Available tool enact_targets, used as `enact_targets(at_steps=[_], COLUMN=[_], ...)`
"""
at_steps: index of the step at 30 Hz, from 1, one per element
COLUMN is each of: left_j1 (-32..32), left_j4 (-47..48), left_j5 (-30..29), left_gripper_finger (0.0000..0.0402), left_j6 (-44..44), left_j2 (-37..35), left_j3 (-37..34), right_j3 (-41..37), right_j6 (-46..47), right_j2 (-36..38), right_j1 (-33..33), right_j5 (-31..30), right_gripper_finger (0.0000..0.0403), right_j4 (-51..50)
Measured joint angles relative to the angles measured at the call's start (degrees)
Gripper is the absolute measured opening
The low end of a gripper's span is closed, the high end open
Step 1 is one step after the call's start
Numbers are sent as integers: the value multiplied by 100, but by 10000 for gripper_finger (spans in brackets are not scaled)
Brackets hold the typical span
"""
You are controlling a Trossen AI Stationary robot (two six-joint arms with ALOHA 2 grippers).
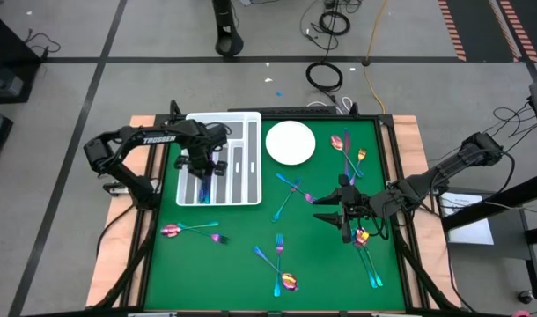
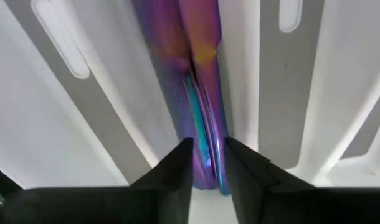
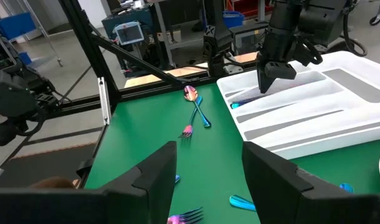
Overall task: Sort silverware
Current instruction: Put the blue knife into the silverware tray
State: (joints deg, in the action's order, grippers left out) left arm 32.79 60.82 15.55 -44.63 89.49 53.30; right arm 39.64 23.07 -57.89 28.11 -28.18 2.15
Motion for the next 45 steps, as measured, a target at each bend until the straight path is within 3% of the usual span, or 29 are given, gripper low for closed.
enact_targets(at_steps=[9, 16, 25, 36, 45], left_j1=[-2, -19, -374, -920, -1946], left_j4=[20, 183, 174, 255, -1255], left_j5=[237, 241, 268, -702, -1450], left_gripper_finger=[185, 194, 194, 194, 194], left_j6=[118, 370, 1475, 1952, 1952], left_j2=[0, -2, -4, -445, -1162], left_j3=[2, 187, 437, 819, 822], right_j3=[0, 0, 0, 0, 0], right_j6=[-33, -129, -151, -151, -103], right_j2=[0, 0, 0, 0, 0], right_j1=[-1, 1, 0, -1, 0], right_j5=[0, 0, 0, 0, -1], right_gripper_finger=[171, 171, 171, 171, 171], right_j4=[-4, -15, -20, -114, -545])
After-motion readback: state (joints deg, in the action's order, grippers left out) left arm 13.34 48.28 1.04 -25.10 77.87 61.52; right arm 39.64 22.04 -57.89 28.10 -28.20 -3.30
